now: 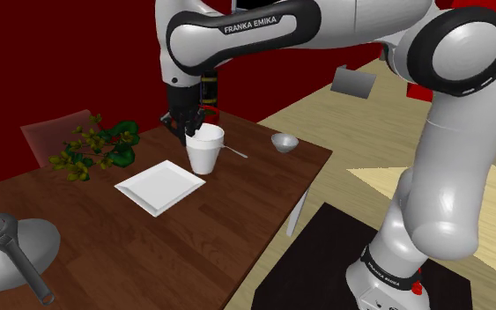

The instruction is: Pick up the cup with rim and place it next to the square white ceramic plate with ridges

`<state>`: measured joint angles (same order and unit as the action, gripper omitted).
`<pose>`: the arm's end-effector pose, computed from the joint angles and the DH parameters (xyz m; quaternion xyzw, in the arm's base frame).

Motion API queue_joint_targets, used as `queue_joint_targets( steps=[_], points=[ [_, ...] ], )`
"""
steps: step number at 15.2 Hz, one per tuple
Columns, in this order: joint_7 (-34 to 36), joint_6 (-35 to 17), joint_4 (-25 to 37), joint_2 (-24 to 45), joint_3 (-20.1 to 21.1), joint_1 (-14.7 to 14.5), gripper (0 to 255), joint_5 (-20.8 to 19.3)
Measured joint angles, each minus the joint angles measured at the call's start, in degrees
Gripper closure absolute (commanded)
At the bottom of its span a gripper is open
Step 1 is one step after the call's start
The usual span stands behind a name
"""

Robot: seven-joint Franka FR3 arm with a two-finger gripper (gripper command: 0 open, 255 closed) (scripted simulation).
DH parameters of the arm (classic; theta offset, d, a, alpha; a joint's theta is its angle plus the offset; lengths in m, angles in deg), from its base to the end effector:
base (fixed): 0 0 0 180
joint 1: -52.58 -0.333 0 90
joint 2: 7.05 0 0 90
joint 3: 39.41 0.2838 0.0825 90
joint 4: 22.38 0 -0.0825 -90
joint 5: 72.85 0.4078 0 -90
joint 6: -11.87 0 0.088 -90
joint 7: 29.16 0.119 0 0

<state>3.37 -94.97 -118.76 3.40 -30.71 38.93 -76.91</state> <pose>0.5911 0.2314 0.4403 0.9966 -0.0798 0.0104 0.0174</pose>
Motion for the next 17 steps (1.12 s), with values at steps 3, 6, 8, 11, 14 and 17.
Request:
queue_joint_targets(
  steps=[3, 6, 8, 11, 14, 17],
  points=[
    [3.22, 1.72, 6.69, 5.20, 1.06, -2.20, 255, -1.04],
    [6.45, 4.60, 14.29, 10.17, 1.99, -4.83, 255, -2.12],
    [8.00, 5.98, 18.28, 12.93, 2.35, -6.26, 255, -2.70],
    [8.60, 4.25, 17.63, 14.08, 2.37, -6.60, 255, -2.96],
    [8.86, 1.98, 15.36, 14.09, 2.35, -6.57, 255, -3.03],
    [9.08, -0.27, 13.40, 14.39, 2.31, -6.55, 255, -3.15]
  ],
)
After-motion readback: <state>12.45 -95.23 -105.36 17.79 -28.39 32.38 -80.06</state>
